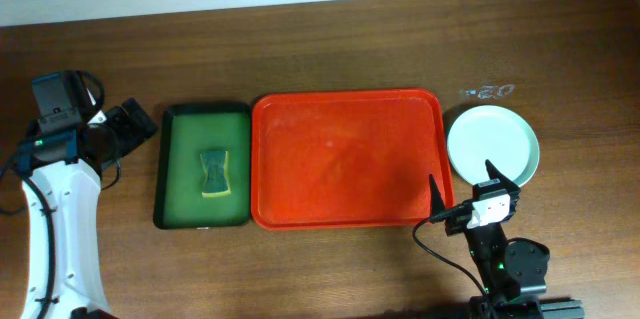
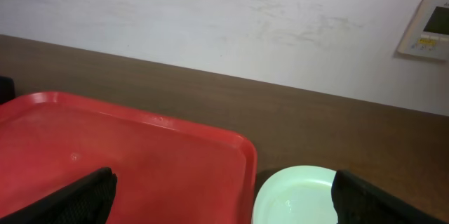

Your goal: Clean dirty plates on tray and stack at the side

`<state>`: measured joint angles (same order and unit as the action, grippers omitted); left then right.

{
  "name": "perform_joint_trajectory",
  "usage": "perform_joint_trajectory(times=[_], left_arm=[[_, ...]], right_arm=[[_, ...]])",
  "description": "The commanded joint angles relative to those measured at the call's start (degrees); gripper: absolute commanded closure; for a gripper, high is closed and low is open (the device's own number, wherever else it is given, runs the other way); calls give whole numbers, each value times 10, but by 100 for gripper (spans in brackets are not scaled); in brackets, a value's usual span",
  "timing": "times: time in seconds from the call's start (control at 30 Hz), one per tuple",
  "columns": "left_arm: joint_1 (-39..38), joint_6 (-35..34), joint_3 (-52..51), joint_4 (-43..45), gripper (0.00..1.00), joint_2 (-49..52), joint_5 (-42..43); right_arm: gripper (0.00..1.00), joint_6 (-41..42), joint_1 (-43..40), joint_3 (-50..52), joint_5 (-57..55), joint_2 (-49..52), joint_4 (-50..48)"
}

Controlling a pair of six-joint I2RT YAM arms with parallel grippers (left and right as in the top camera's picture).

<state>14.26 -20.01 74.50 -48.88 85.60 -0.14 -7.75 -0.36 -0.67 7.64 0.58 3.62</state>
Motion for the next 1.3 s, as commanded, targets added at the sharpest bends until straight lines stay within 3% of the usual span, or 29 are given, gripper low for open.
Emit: perform_joint_trajectory(times=[0.0,0.87,1.27], left_arm=[[2,-3,6,0,1,-8,4],[1,-3,6,0,1,-7,4],[-92,-3,5,0,1,-186,4]], right_arm=[[2,-4,-4,3,8,-4,2],[2,-4,-4,3,8,-4,2],[2,-4,-4,3,8,-4,2]])
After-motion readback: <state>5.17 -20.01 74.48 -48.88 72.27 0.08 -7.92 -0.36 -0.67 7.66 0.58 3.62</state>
